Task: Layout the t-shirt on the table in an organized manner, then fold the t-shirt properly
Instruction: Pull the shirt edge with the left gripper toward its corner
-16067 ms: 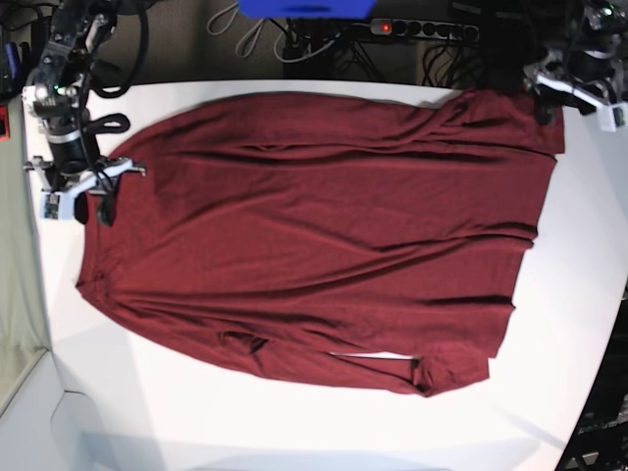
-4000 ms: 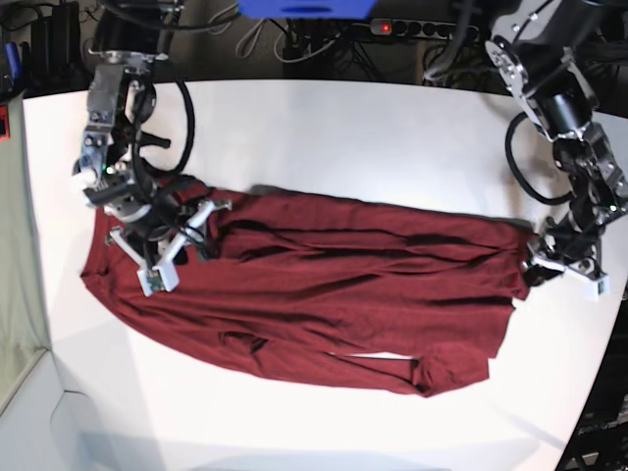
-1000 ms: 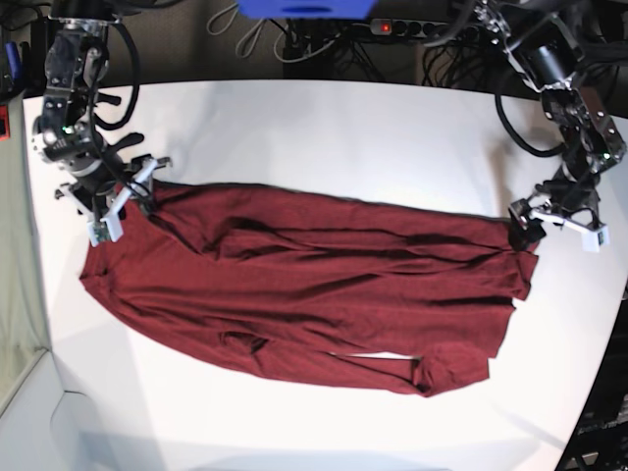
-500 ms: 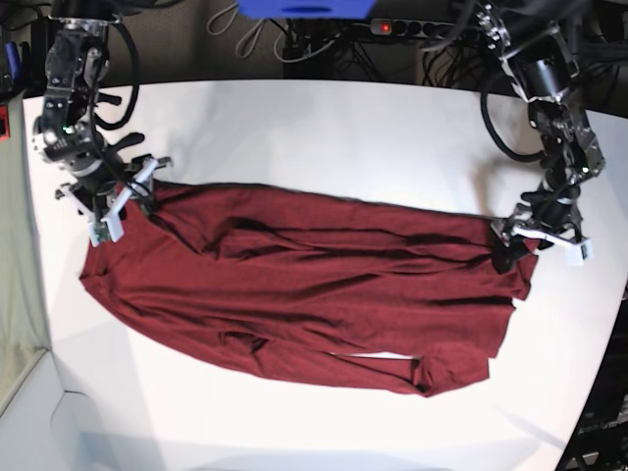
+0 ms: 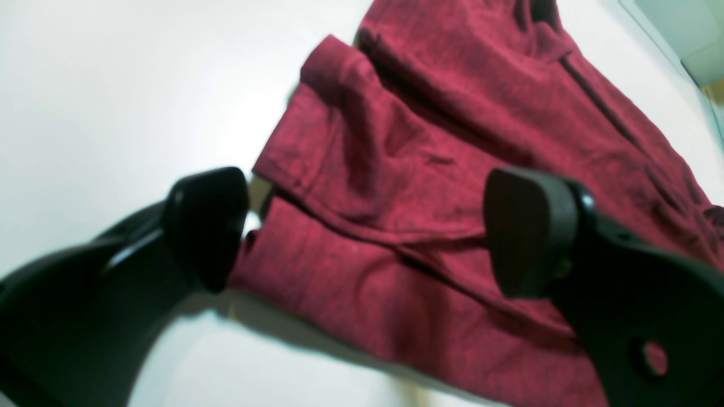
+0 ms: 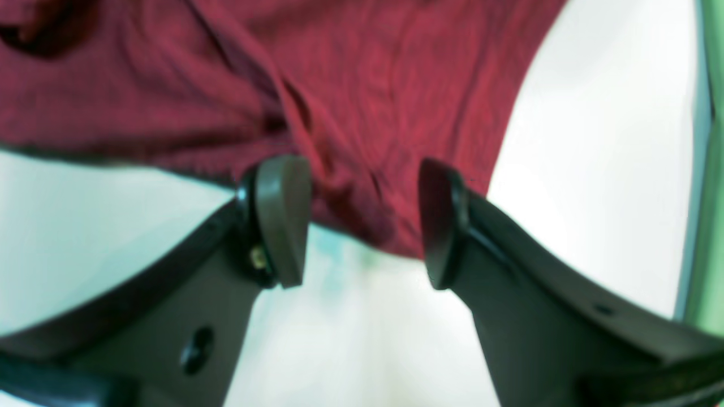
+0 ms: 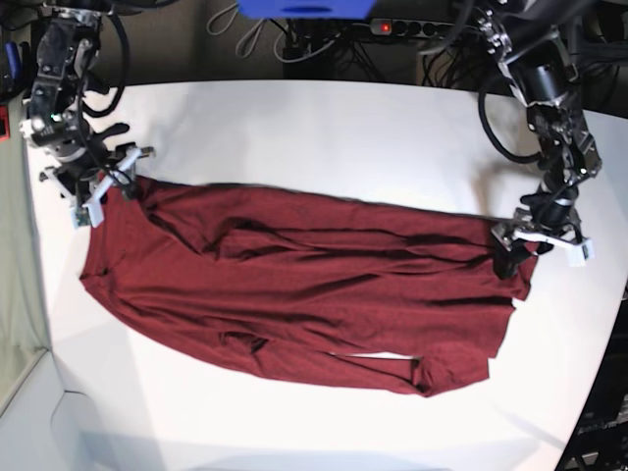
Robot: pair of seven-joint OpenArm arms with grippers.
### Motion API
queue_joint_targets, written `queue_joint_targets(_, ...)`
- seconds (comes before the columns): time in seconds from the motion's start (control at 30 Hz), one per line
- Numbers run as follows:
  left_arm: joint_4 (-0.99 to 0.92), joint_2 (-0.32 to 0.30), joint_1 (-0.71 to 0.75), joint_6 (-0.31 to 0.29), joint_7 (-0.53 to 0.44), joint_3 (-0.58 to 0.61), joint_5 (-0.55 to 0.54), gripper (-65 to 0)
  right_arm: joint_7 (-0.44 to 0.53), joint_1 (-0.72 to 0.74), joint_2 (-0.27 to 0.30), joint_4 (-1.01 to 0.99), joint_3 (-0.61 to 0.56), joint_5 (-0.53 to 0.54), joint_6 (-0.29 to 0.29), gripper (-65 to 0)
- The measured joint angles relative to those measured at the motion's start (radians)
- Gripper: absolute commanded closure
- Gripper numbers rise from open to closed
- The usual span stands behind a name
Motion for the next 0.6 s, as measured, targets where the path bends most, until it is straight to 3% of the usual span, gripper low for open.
queue_joint_targets(0.1,-0.003,0.0,-0.008,0.003,0.005,0.0,0.007,-63.3,0.005,-0.026,-0.002,-0.001,0.0,0.003,0.0,-31.8)
queue_joint_targets(0.3,-0.006,0.016,-0.01,0.013,0.027,-0.001,0.015,-23.8,0.012,-0.037,-0.001,-0.001,0.0,0.003,0.0,-31.8)
queue_joint_targets(0.4,-0.011,0.029,-0.011,0.012,0.037,0.001,0.015,-10.4,0.011,-0.034,-0.002,-0.001,0.0,0.002,0.0,-31.8)
queue_joint_targets(0.47,-0.011,0.031,-0.011,0.012,0.038,0.001,0.018,-4.7,0.011,-0.032,-0.001,-0.001,0.0,-0.001,0.0,-31.8)
queue_joint_targets(0.6,-0.011,0.03,-0.011,0.012,0.039,0.001,0.019,-0.9,0.016,-0.023,0.002,-0.029,0.0,0.002,0.0,-31.8)
